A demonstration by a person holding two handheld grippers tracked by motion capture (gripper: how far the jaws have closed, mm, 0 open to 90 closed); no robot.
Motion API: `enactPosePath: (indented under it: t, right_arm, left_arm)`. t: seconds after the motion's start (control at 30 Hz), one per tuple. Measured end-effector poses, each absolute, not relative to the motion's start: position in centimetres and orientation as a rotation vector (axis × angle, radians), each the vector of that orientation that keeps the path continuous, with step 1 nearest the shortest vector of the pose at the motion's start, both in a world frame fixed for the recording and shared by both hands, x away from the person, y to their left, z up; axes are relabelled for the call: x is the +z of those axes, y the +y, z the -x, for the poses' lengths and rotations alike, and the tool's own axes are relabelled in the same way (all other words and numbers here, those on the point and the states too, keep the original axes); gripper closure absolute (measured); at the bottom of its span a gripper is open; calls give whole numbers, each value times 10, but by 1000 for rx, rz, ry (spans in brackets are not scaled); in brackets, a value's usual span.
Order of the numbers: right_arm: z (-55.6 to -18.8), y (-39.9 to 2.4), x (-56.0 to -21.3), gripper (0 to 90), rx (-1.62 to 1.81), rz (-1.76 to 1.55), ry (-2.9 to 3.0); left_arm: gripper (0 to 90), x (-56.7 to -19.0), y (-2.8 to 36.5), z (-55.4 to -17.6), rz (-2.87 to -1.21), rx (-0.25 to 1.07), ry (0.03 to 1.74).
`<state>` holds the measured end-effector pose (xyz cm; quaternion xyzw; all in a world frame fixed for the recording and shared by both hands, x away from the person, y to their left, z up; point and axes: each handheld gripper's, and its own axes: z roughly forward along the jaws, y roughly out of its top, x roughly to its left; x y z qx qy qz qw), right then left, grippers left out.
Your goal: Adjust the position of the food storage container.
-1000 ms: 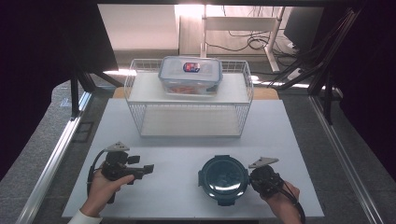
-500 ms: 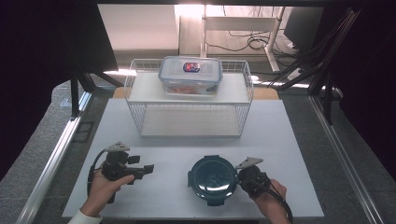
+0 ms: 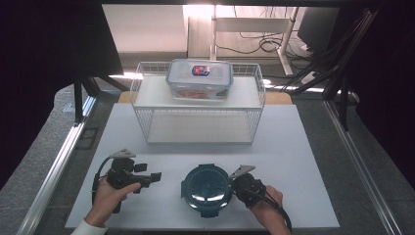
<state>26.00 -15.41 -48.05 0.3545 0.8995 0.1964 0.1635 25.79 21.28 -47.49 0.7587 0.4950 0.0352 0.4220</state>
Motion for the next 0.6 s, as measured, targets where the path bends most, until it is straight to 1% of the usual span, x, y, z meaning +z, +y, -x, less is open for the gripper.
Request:
enactPosePath:
  t: [0.27,0.4,0.6]
  right_arm:
    - [-261,-150,-481,889,624,-1002,2599]
    - [-263,-163,-476,888,728,-1061,2576]
    - [-259,-193,-450,886,999,-1179,2453]
  left_arm:
    - [233,-475,214,-258,-1896,89,1245]
    - [233,-472,215,-256,-1887,95,1240]
    - [232,-469,213,-254,-1883,103,1234]
